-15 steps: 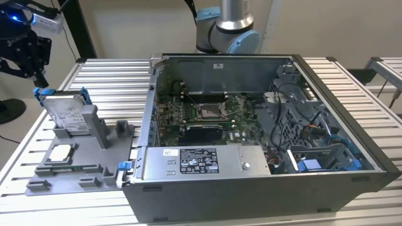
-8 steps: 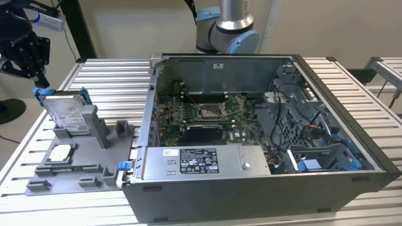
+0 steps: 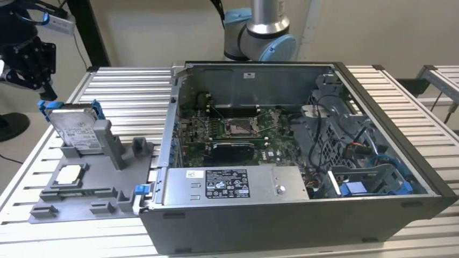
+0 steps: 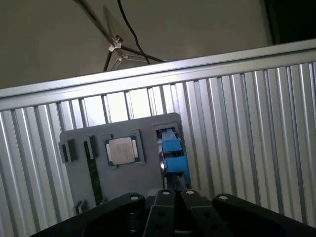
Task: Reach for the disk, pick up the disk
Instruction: 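Pick up the disk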
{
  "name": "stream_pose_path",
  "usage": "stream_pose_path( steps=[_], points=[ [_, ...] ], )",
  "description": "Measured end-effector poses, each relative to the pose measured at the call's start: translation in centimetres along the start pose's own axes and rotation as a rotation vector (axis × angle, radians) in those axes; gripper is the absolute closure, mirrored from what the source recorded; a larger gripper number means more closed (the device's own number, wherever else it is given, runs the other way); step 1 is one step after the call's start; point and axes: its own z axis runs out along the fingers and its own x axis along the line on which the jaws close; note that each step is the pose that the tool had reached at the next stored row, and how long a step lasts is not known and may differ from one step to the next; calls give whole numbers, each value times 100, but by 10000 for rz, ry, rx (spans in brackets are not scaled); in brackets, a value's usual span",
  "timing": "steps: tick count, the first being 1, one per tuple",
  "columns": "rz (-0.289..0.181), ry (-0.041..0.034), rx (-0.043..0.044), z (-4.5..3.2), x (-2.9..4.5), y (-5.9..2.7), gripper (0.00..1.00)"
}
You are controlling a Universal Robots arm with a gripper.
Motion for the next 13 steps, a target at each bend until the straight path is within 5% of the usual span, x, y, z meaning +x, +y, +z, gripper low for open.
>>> stream_pose_path(
  steps=[8, 9, 13],
  points=[
    [-329, 1, -4, 3, 0, 0, 100],
    [-329, 1, -4, 3, 0, 0, 0],
    [-332, 1, -4, 3, 0, 0, 0]
  ],
)
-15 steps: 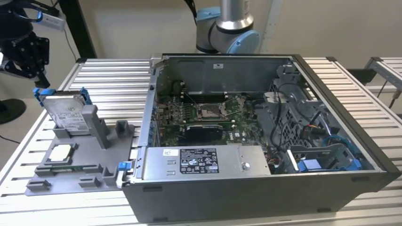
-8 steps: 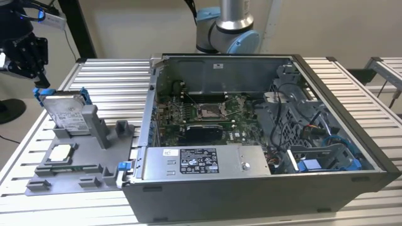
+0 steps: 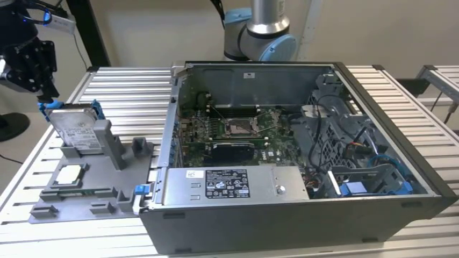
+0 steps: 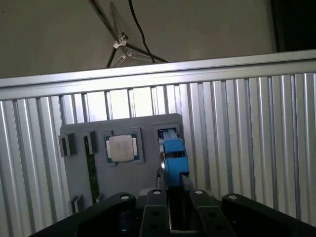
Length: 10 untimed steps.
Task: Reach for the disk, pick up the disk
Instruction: 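Pick up the disk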
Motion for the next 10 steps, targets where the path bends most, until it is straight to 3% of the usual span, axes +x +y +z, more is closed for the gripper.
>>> stream_pose_path(
  steps=[10],
  points=[
    [-4, 0, 0, 0, 0, 0, 0]
  ],
)
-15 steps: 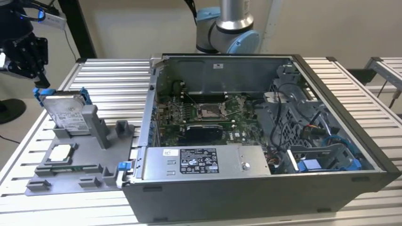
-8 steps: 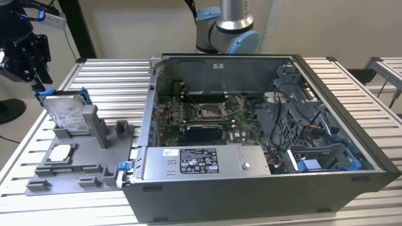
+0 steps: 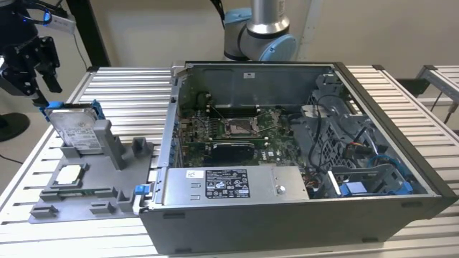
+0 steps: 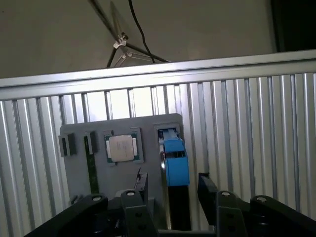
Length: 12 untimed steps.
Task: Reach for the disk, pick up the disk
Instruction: 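Pick up the disk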
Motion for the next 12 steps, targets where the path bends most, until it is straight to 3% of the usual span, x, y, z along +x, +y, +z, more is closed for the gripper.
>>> stream_pose_path(
  steps=[4, 12],
  points=[
    [-8, -2, 6, 27, 0, -1, 0],
    [-417, 2, -3, 178, -6, -19, 0]
  ],
)
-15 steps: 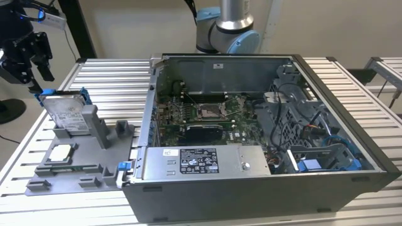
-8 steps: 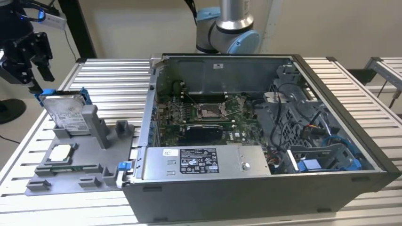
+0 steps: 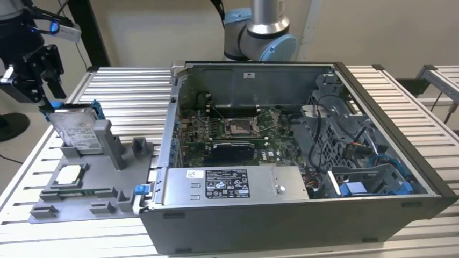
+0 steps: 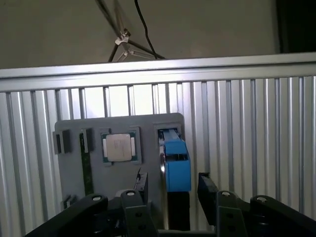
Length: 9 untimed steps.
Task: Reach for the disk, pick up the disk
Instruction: 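Pick up the disk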
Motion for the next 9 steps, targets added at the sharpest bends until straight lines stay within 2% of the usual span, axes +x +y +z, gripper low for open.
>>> stream_pose_path(
  steps=[9],
  points=[
    [-315, 2, -5, 162, 0, -1, 0]
  ],
)
